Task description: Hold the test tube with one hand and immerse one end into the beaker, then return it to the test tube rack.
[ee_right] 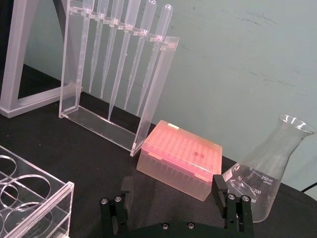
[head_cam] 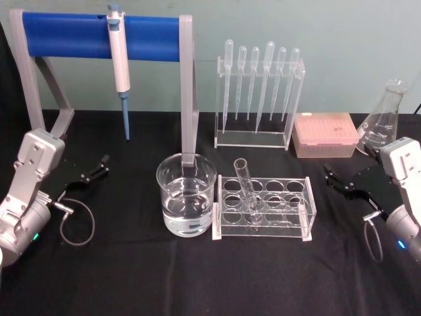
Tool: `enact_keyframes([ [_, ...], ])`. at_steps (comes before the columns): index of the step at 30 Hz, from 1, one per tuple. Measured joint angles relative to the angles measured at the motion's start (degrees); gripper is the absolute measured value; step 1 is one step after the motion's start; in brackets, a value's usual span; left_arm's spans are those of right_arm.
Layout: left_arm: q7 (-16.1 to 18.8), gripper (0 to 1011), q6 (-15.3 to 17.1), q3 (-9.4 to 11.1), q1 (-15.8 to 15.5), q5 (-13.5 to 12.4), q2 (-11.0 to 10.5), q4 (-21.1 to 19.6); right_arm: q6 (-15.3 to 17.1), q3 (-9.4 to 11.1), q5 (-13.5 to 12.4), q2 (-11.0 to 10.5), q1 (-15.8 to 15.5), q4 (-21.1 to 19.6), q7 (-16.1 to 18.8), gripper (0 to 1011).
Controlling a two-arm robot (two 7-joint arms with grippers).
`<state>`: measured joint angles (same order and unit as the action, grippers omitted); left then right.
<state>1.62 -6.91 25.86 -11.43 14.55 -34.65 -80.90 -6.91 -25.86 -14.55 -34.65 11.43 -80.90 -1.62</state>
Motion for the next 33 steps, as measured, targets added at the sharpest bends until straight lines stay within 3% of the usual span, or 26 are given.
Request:
enact_keyframes([
  [11,0.0,1000,0.0,0.0,0.0,0.0,0.0,0.0,-0.2,0.71,0.18,-0.42,-0.93,-0.91,-0.32,1000],
  [22,0.0,1000,0.0,0.0,0.0,0.0,0.0,0.0,-2.91,5.92,-0.72,-5.68,-12.25,-11.23,-1.38,1002],
  [27,0.0,1000,0.0,0.0,0.0,0.0,0.0,0.0,-3.76,5.64,-1.93,-9.13,-16.19,-16.7,4.28,1002],
  [33,0.0,1000,0.0,0.0,0.0,0.0,0.0,0.0,-4.46,2.73,-3.84,-10.66,-15.4,-19.6,14.38,1002],
])
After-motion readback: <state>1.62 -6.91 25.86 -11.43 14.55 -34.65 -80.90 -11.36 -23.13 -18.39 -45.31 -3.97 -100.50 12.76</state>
